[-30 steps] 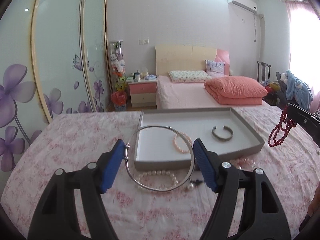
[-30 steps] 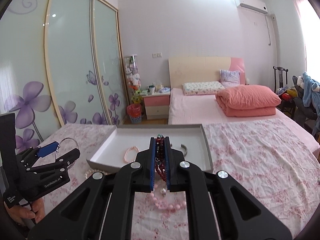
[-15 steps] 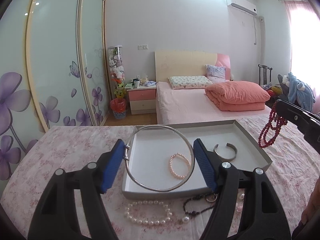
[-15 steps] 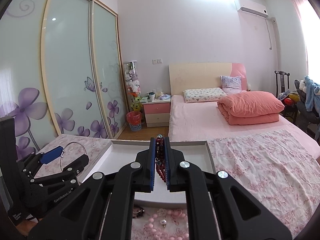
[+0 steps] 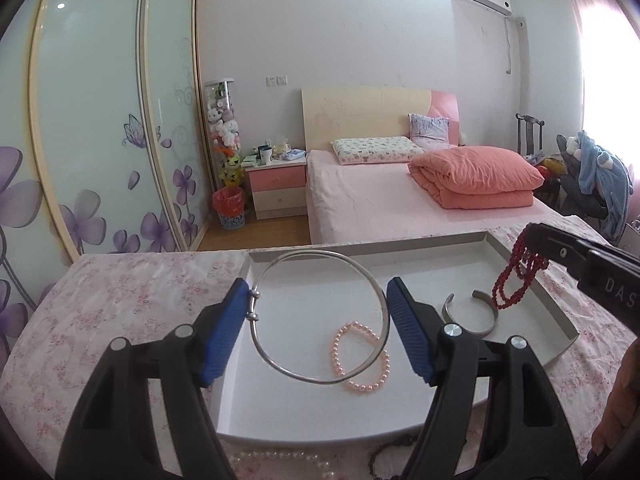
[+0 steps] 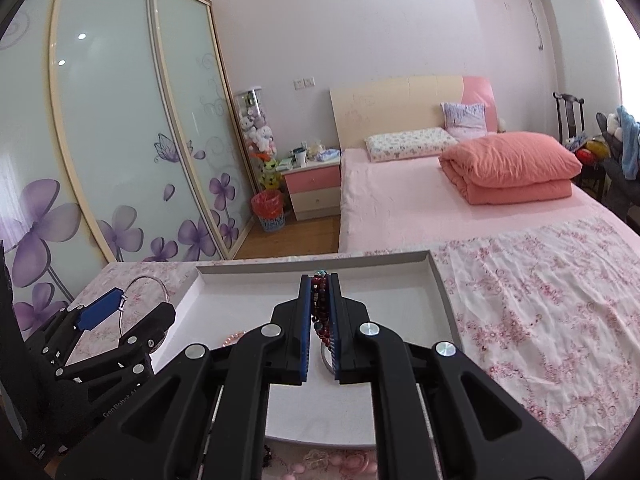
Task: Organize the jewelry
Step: 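Carry the bangle and red bead bracelet into the tray and release both, then withdraw both tools from the tray toward the pearl and crystal bracelets, then grasp the white pearl bracelet with the left tool while the right tool grasps the pink crystal bracelet, then carry both bracelets over the grey tray and lower them inside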
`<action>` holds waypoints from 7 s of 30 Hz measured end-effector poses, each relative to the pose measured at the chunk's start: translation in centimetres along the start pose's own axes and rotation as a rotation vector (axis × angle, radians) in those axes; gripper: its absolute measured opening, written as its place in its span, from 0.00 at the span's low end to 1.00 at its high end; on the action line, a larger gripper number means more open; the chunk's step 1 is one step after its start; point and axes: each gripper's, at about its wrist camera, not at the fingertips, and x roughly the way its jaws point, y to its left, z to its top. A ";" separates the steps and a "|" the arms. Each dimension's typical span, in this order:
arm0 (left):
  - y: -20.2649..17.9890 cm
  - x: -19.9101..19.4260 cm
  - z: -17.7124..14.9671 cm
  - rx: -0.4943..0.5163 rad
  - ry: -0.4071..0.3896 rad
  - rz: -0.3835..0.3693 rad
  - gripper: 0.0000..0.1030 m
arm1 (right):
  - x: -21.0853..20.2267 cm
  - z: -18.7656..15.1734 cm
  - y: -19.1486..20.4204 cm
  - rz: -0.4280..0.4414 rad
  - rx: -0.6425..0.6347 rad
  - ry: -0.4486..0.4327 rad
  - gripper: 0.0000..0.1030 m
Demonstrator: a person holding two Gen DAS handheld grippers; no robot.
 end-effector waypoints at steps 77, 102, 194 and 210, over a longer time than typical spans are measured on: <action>7.2 -3.3 -9.1 0.014 0.352 0.016 0.75 | -2.4 -9.3 -3.3 -0.225 -0.074 0.364 0.19; 6.7 -1.9 -9.4 -0.025 0.413 0.008 0.10 | -2.5 -9.2 -3.6 -0.201 -0.053 0.355 0.19; 2.6 -11.7 -2.2 -0.024 -0.020 -0.047 0.10 | -12.1 -2.5 3.7 -0.064 -0.101 -0.194 0.19; 2.7 -5.4 1.1 -0.042 0.002 -0.062 0.10 | -5.7 1.0 1.9 -0.047 -0.043 -0.137 0.19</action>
